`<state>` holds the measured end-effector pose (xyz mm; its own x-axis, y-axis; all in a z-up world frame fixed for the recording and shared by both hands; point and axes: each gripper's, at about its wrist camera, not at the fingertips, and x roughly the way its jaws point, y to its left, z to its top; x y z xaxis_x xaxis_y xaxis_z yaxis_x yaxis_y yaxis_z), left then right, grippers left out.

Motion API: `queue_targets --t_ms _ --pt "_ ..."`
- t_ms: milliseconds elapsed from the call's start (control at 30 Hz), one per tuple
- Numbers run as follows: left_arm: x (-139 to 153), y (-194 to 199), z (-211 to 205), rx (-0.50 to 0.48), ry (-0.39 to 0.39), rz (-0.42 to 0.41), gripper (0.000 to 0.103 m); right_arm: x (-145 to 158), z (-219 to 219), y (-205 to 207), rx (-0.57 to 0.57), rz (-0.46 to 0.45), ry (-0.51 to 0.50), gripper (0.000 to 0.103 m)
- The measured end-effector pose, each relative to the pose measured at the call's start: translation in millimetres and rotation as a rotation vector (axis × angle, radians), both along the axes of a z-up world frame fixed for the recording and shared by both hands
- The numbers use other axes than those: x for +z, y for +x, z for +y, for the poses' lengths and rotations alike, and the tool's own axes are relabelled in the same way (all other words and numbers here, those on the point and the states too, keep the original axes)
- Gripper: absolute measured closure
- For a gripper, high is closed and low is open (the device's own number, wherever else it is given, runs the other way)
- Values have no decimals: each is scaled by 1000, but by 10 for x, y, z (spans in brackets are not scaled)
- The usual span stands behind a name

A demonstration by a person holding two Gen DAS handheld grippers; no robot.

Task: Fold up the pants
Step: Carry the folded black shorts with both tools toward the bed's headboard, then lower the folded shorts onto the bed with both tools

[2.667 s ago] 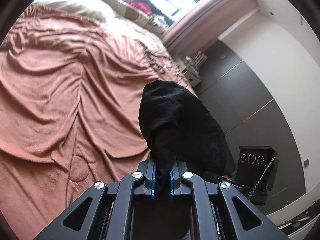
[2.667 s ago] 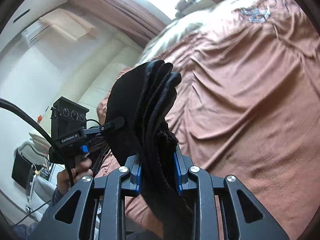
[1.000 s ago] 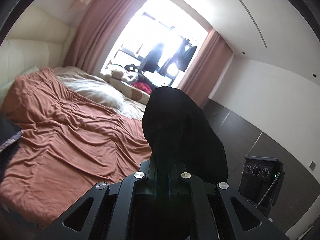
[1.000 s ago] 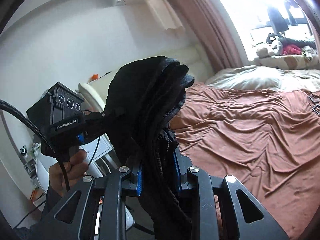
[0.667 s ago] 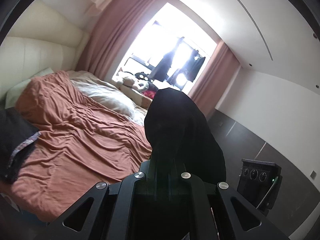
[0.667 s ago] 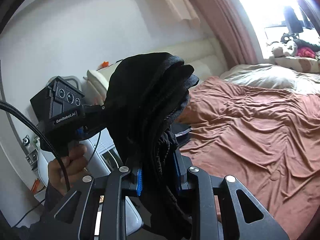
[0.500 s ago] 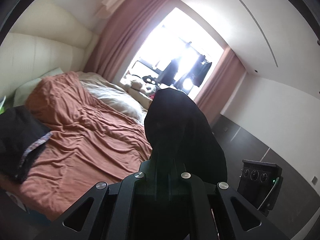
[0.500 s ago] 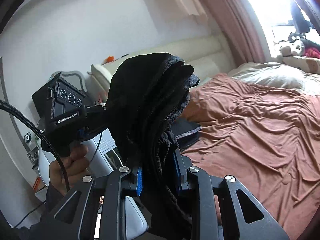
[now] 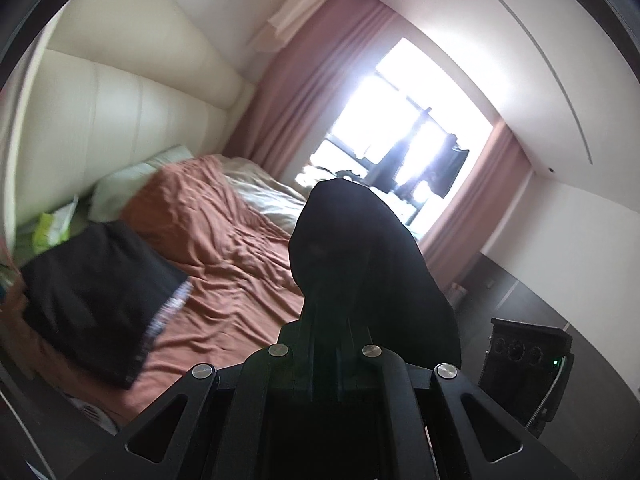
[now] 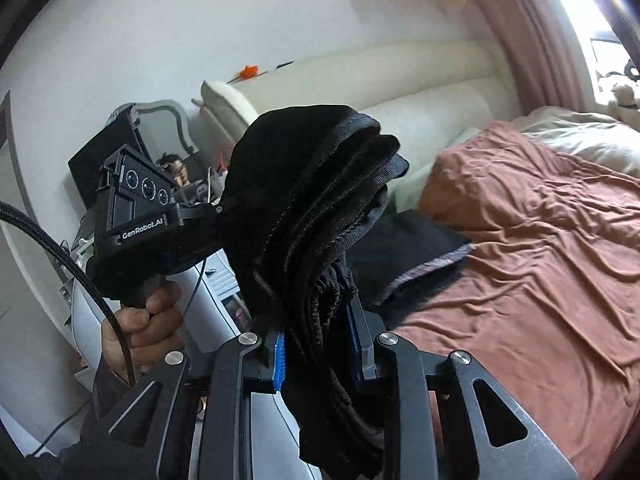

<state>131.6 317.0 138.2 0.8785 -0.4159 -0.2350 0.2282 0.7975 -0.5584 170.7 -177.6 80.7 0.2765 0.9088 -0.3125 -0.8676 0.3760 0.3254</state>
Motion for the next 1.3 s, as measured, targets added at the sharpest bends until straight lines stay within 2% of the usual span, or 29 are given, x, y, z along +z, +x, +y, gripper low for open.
queue_targets --t_ms 333,600,833,1300 --pt "-86 366 775 110 32 19 96 -79 1052 588 108 17 11 82" --pt "-160 688 1043 176 95 58 96 -266 1540 1076 134 88 62 82" --pt "-317 1045 1308 207 86 99 96 -417 2086 1298 154 127 67 82" --pt "-757 2079 1480 173 169 241 96 -924 2554 2084 142 244 96 82"
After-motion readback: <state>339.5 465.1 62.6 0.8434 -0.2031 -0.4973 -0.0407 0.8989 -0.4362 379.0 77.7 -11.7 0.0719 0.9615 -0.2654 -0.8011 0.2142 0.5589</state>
